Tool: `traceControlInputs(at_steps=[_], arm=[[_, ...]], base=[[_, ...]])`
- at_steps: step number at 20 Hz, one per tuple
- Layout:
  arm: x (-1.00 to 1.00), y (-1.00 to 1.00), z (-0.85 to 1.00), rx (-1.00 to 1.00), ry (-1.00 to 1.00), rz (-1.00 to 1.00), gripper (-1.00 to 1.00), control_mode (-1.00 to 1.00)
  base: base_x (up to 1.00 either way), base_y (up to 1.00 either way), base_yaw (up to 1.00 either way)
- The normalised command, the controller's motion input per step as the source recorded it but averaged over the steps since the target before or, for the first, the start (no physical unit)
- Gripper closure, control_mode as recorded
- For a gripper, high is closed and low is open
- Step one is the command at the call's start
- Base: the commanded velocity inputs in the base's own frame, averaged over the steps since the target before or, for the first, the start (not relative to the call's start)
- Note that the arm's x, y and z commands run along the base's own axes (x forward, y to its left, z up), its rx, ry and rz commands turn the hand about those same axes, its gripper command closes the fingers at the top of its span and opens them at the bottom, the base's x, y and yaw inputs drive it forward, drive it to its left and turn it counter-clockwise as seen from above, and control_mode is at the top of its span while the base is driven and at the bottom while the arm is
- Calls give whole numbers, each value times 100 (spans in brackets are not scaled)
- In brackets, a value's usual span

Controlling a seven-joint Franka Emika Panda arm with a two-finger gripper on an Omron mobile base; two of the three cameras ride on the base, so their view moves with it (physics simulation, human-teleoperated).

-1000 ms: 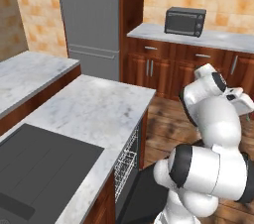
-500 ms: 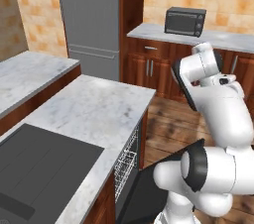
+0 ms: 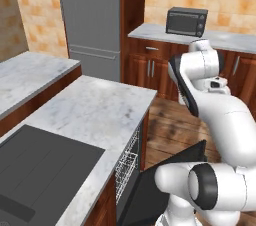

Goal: Open the dishwasher door and pull out the top rack.

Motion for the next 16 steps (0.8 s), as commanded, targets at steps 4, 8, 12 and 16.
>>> traceControlInputs(at_steps=[4,8,12,16], arm=[[0,8,0,1,0,0,-100,-100],[-14,2,-6,0,0,0,-100,100],[0,0,0,0,0,0,-100,100],[0,0,0,0,0,0,-100,100]], base=[[0,0,0],[-18,0,0],[-96,-10,0],[-61,-19,0]])
